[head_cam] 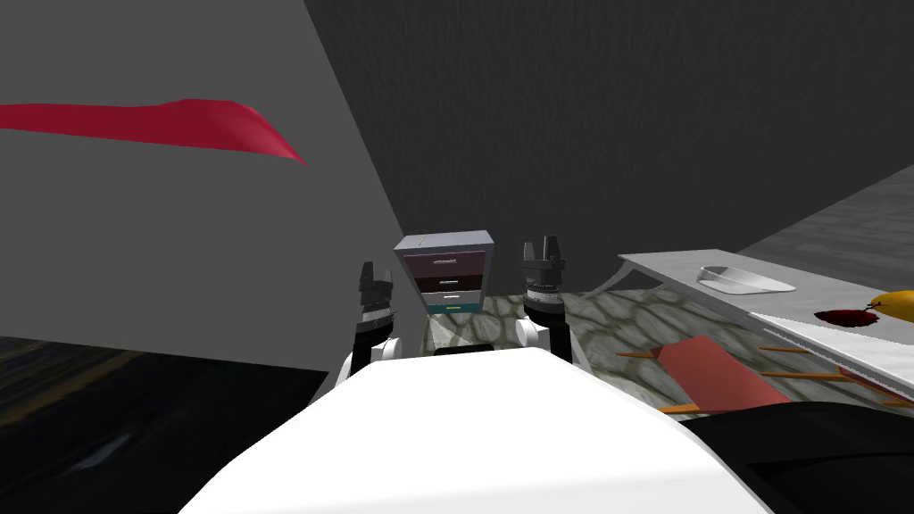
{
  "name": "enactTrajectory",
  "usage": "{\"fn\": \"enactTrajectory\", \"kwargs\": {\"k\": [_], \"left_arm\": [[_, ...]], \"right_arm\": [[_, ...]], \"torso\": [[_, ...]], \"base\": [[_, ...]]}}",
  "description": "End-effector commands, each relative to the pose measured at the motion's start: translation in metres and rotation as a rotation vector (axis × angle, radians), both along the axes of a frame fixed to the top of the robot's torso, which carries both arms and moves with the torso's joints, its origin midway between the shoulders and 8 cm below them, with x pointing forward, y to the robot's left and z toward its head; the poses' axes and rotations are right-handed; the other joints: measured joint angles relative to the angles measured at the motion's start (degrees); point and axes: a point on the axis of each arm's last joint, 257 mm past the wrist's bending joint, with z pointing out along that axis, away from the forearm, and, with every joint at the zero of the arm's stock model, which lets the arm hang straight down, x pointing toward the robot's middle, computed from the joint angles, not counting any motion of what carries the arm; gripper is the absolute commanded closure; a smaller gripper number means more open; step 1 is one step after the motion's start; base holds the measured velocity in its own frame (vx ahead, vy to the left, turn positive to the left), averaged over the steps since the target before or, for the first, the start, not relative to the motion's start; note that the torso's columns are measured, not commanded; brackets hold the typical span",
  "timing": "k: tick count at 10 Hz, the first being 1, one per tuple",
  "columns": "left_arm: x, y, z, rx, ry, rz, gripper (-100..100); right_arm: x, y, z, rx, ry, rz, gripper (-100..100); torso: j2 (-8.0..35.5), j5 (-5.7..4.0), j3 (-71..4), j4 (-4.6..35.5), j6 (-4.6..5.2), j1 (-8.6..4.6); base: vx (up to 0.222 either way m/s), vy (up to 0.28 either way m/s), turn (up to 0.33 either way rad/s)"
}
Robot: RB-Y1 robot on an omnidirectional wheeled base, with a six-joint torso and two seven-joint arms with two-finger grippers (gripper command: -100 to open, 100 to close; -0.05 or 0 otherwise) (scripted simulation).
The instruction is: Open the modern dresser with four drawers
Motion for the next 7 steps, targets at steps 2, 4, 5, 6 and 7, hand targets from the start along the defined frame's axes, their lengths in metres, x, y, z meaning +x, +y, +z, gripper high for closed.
{"fn": "enactTrajectory", "kwargs": {"k": [2,4,5,6,7], "left_arm": [[0.0,0.0,0.0,0.0,0.0,0.0,0],[0.0,0.0,0.0001,0.0,0.0,0.0,0],[0.0,0.0,0.0001,0.0,0.0,0.0,0],[0.0,0.0,0.0001,0.0,0.0,0.0,0],[-0.0001,0.0,0.0002,0.0,0.0,0.0,0]], "right_arm": [[0.0,0.0,0.0,0.0,0.0,0.0,0],[0.0,0.0,0.0001,0.0,0.0,0.0,0],[-0.0001,0.0,0.0001,0.0,0.0,0.0,0],[-0.0001,0.0,0.0001,0.0,0.0,0.0,0],[-0.0001,0.0,0.0001,0.0,0.0,0.0,0]], "torso": [[5.97,0.0,-12.0,6.0,0.0,0.0],[14.22,0.0,-28.5,14.24,0.0,0.0],[18.45,0.0,-36.92,18.46,0.0,0.0],[22.69,0.0,-45.36,22.68,0.0,0.0],[26.93,0.0,-53.81,26.91,0.0,0.0]], "base": [[0.0,0.0,0.0],[0.0,0.0,0.0],[0.0,0.0,0.0],[0.0,0.0,0.0],[0.0,0.0,0.0]]}}
